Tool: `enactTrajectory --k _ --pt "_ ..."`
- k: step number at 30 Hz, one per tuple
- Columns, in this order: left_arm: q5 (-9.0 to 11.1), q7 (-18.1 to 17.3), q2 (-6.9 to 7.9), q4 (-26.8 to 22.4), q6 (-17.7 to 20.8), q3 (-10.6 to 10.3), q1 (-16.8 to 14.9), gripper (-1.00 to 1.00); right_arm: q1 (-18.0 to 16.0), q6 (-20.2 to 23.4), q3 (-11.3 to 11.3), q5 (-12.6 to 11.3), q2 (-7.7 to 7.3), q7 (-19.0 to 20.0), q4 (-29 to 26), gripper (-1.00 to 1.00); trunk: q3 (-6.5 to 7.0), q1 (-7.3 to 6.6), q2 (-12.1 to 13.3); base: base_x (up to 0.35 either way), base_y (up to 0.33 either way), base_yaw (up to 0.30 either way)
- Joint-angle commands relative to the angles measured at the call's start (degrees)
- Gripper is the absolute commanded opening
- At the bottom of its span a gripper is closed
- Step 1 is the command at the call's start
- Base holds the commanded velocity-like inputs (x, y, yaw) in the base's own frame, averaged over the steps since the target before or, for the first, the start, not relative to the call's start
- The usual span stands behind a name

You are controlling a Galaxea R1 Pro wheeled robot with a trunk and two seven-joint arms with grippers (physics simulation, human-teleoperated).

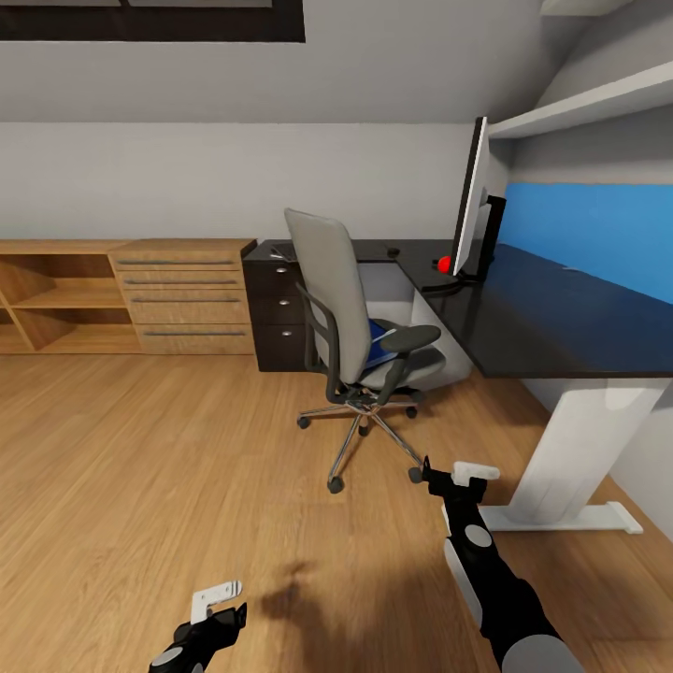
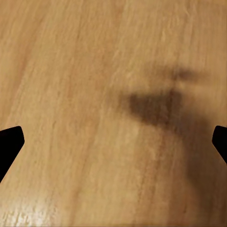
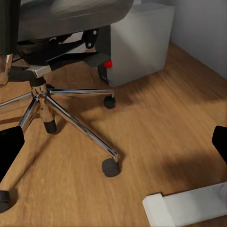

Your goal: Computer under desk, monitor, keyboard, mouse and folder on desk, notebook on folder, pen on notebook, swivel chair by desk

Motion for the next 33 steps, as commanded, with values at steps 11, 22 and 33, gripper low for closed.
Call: enactTrajectory --k 11,22,33 --pt "0.52 0.16 0.03 -0.1 0.33 0.12 -0.01 1.0 -0.03 -1.84 0.08 -0.13 0.46 -2.13 0.03 1.0 0.24 -0.01 -0.02 0.0 0.0 0.0" --pt "0.5 0.13 0.06 -0.1 0.33 0.16 0.0 1.0 -0.03 -2.53 0.1 -0.18 0.51 -2.77 0.04 1.0 1.19 -0.01 -0.02 0.0 0.0 0.0" --pt "0.52 0.07 0.06 -0.1 0.33 0.11 0.0 1.0 -0.03 -3.33 0.06 -0.12 0.51 -2.77 0.05 1.0 2.16 -0.01 -0.02 0.0 0.0 -0.006"
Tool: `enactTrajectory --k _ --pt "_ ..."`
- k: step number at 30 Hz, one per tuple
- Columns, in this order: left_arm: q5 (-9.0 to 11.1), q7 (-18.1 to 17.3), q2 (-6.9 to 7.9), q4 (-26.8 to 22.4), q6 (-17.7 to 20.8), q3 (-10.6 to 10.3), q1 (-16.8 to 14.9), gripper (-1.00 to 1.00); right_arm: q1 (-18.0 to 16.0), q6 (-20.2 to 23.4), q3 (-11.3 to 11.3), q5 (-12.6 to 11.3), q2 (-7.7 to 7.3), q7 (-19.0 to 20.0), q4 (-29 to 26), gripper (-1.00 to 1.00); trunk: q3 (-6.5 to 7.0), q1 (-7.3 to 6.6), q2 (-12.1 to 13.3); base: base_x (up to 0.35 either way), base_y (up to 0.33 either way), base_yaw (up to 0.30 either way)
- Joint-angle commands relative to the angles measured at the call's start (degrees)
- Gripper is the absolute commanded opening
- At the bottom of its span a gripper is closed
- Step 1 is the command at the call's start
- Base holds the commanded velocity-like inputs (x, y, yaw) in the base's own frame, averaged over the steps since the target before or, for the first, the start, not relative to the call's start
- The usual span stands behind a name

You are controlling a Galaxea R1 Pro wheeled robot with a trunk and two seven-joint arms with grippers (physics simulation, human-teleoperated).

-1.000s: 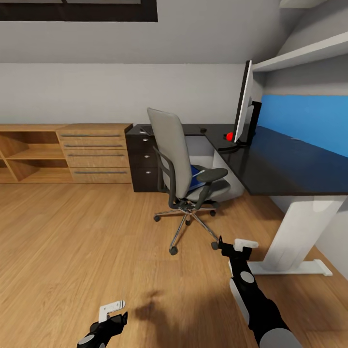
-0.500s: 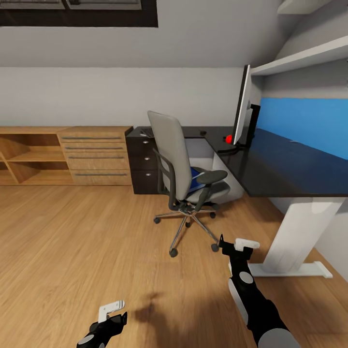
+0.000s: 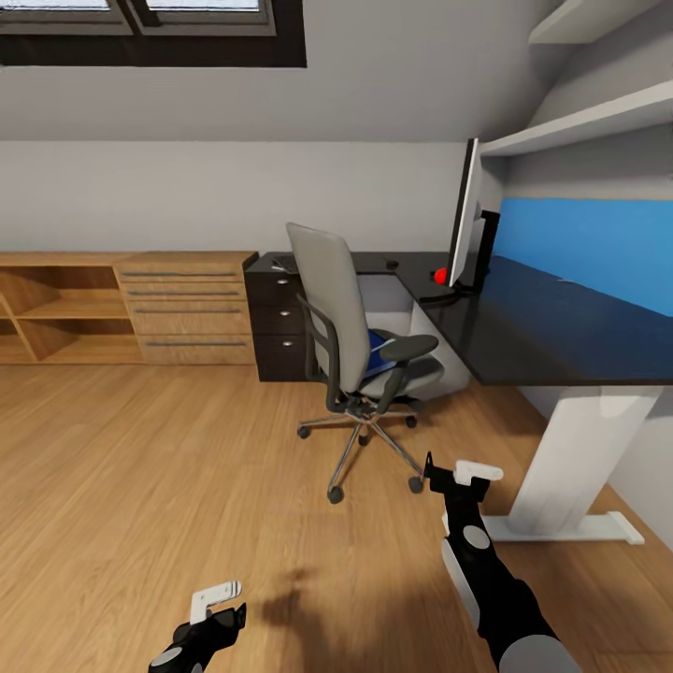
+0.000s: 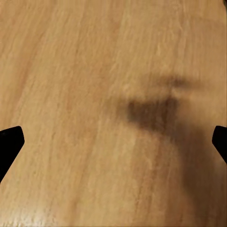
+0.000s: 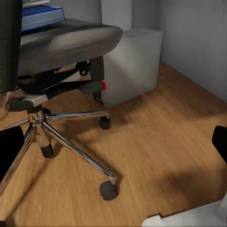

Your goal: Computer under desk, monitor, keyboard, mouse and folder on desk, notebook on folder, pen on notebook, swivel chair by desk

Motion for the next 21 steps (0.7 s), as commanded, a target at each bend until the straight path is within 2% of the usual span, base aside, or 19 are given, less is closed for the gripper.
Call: enactTrajectory --k 1,8,21 --pt "0.51 0.16 -0.03 -0.1 0.32 0.09 0.01 1.0 -0.03 -0.33 -0.07 0.0 0.03 -0.07 0.03 1.0 0.02 -0.01 -0.02 0.0 0.0 -0.015" --pt "0.5 0.09 -0.03 -0.05 0.3 0.11 -0.02 1.0 -0.03 -0.45 -0.1 0.15 -0.05 -0.06 0.13 1.0 0.24 -0.01 -0.02 0.092 0.0 -0.006" --pt "0.53 -0.01 0.11 0.57 0.23 0.14 -0.02 1.0 -0.03 -0.47 -0.1 0.31 -0.15 -0.06 0.38 1.0 0.26 -0.01 -0.02 0.312 0.0 0.0"
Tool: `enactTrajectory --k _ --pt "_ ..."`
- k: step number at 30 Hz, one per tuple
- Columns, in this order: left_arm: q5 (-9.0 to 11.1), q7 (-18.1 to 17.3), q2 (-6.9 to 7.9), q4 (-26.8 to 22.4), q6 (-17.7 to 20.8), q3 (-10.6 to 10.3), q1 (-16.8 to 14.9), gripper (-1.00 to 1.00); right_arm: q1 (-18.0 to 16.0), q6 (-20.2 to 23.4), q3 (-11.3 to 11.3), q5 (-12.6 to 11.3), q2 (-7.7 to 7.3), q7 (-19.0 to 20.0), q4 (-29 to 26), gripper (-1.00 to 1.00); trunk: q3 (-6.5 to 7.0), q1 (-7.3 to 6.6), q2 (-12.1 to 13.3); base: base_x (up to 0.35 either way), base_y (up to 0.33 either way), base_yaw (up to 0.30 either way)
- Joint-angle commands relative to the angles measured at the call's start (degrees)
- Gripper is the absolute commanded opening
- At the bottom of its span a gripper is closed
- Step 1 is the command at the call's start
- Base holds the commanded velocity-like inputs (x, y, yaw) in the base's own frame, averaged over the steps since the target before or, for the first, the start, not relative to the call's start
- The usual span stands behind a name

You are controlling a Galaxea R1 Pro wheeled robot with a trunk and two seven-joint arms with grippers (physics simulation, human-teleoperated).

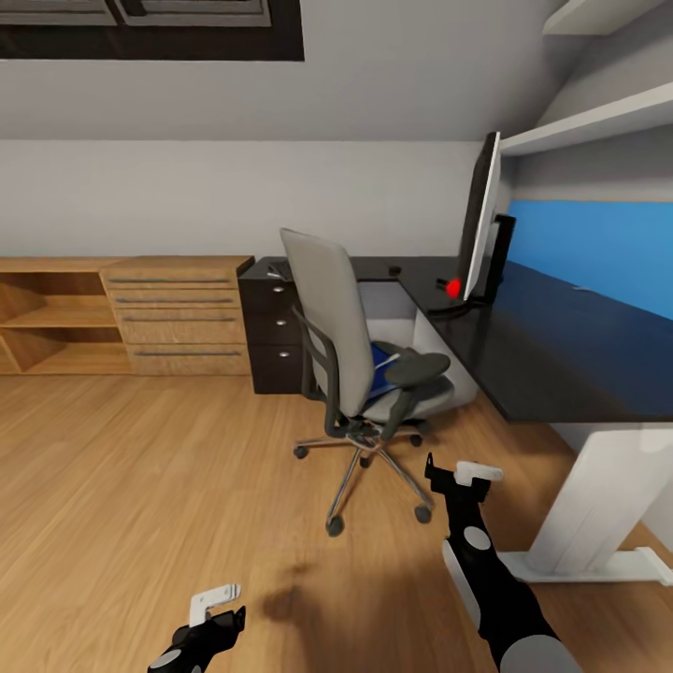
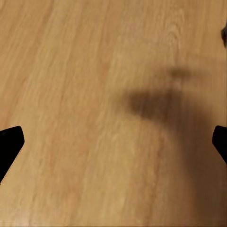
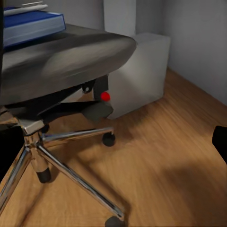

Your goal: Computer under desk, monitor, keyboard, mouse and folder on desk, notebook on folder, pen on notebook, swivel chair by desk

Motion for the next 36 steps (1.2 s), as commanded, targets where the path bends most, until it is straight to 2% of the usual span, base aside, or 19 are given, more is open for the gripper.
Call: enactTrajectory --k 1,11,17,36 --pt "0.53 0.16 -0.02 -0.11 0.25 0.08 0.0 1.0 -0.03 -0.18 -0.06 0.04 0.04 -0.08 0.06 1.0 -0.06 0.02 -0.02 0.333 0.0 0.0" --pt "0.53 -0.06 0.07 1.05 -3.46 0.08 0.03 1.0 -0.03 -0.18 -0.06 0.01 -0.05 -0.08 0.1 1.0 -0.06 0.02 -0.02 0.333 0.0 0.0" --pt "0.53 -0.06 0.09 1.27 -4.09 0.08 -0.02 1.0 -0.03 -0.18 -0.14 -0.08 -0.12 -0.13 0.11 1.0 -0.06 0.02 -0.02 0.303 0.0 0.0" --pt "0.52 0.0 0.09 1.32 -4.2 0.07 0.0 1.0 -0.03 -0.22 -0.24 -0.1 -0.22 -0.1 0.11 1.0 -0.06 0.02 -0.02 0.027 -0.022 0.0"
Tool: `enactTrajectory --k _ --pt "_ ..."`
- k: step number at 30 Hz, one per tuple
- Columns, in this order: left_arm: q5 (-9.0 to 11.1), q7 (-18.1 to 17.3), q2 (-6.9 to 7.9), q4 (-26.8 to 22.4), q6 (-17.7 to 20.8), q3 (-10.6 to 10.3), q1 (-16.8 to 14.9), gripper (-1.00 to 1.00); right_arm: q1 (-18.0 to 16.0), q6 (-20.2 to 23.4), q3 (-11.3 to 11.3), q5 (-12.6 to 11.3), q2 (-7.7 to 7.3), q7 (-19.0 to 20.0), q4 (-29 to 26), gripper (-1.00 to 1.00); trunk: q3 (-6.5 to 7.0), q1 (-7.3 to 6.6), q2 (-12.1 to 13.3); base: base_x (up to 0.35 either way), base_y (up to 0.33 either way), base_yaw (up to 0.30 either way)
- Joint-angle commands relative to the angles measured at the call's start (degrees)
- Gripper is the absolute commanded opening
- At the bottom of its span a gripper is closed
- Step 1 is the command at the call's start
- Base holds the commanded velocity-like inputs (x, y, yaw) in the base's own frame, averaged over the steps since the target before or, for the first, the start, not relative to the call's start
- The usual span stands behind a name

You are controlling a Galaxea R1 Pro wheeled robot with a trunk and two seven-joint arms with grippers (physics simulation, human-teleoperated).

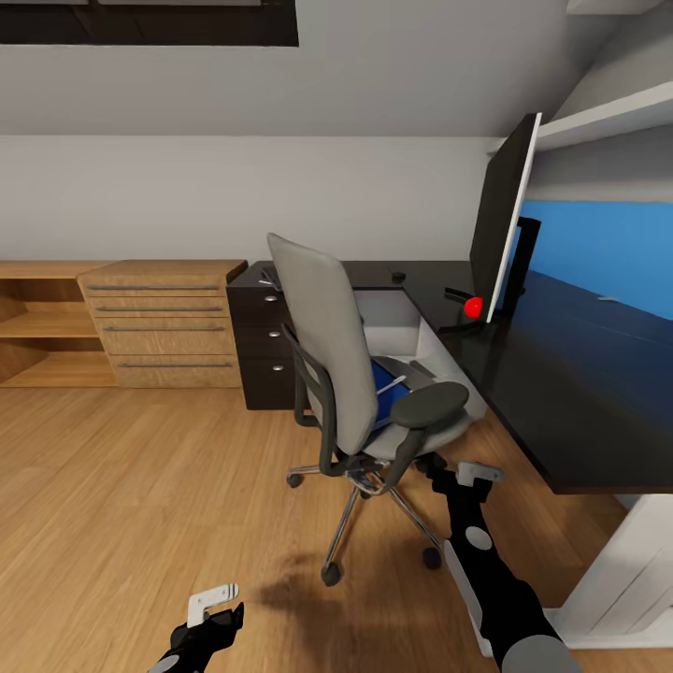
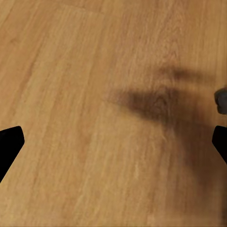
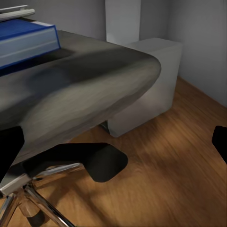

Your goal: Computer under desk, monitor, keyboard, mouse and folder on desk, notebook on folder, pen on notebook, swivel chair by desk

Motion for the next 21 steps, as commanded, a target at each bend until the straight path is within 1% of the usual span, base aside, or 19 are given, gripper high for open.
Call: enactTrajectory --k 1,8,18,21 --pt "0.45 0.11 -0.03 -0.12 0.34 0.08 0.01 1.0 -0.03 -0.19 -0.08 0.01 0.02 -0.05 0.03 1.0 -0.05 -0.01 -0.02 0.0 -0.012 0.0" --pt "0.48 0.02 -0.06 -0.13 0.31 0.09 0.02 1.0 -0.03 -0.21 -0.08 0.01 0.03 -0.04 0.03 1.0 -0.05 -0.01 -0.02 0.0 -0.004 0.0" --pt "0.46 0.09 -0.12 -0.13 0.3 -0.02 0.0 1.0 -0.03 -0.3 -0.12 -0.02 0.04 -0.11 0.03 1.0 -2.27 0.25 -0.16 0.0 0.0 0.0" --pt "0.45 0.09 -0.12 -0.13 0.29 -0.01 0.03 1.0 -0.03 -0.34 -0.14 -0.06 0.02 -0.12 0.03 1.0 -2.27 0.25 -0.16 0.0 0.0 0.0"
